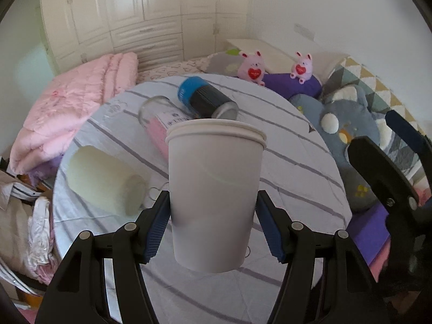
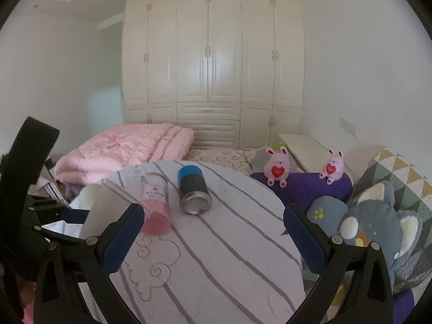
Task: Flip cup upright
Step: 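Lift the cup with the left gripper and set it beside the pink jar, then open the left gripper and withdraw it from the cup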
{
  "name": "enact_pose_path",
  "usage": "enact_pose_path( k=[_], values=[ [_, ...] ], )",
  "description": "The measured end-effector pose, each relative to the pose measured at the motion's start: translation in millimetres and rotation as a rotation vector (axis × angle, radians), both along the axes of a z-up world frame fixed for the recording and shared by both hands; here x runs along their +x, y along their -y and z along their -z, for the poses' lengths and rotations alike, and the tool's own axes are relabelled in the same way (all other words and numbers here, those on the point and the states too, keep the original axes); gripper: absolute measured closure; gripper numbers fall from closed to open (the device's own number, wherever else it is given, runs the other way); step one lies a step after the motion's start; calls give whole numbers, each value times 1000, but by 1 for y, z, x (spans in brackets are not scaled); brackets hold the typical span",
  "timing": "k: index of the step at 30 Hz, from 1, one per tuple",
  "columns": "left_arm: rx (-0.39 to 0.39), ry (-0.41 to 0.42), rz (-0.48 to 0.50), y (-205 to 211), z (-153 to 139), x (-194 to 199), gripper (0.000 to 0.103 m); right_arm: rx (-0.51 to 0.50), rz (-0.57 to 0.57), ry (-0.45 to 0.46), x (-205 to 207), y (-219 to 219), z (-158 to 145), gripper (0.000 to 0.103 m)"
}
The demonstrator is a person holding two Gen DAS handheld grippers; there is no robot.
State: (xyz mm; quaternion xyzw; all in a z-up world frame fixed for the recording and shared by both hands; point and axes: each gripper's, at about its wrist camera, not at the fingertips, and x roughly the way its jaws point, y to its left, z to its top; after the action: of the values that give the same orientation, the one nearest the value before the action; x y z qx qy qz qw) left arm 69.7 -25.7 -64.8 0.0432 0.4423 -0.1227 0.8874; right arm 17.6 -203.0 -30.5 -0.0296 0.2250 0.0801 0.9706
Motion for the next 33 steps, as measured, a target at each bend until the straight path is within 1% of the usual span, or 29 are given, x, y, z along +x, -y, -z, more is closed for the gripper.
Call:
enact_pose_path(
  k=[3, 5, 7, 11, 15, 17, 23, 26, 28, 29, 30, 32, 33],
  values=[
    [-14, -30, 3, 5, 17, 5, 38, -9, 5, -28, 3, -1, 10, 0],
    [-3, -45, -6, 8, 26, 8, 38, -16, 4, -42, 2, -2, 16, 0],
    [11, -77, -19, 8, 38, 13, 38, -27, 6, -55, 5, -4, 20, 0],
    [22, -113, -39, 10, 53, 17, 37, -29, 4, -80, 7, -6, 27, 0],
    [19, -106, -54, 5, 55, 15, 26, -39, 9, -91, 9, -8, 30, 0],
    [15, -90, -55, 2, 52, 13, 24, -40, 12, -96, 10, -8, 30, 0],
    [-44, -21, -60, -20, 32, -1, 19, -34, 18, -90, 10, -11, 25, 0],
    [-59, 34, -90, -32, 17, -10, 15, -21, 11, -79, 9, -13, 19, 0],
    [-68, 83, -112, -40, 5, -17, 8, -8, 3, -72, 8, -15, 14, 0],
    [-69, 109, -125, -43, -2, -21, 6, -1, -2, -68, 8, -16, 12, 0],
    [-61, 148, -142, -46, -10, -27, 5, 6, -6, -65, 8, -17, 9, 0],
    [-21, 238, -172, -49, -25, -37, 4, 27, -15, -46, 5, -20, 1, 0],
    [-6, 269, -180, -48, -30, -40, 3, 30, -13, -37, 4, -22, -2, 0]
  ],
)
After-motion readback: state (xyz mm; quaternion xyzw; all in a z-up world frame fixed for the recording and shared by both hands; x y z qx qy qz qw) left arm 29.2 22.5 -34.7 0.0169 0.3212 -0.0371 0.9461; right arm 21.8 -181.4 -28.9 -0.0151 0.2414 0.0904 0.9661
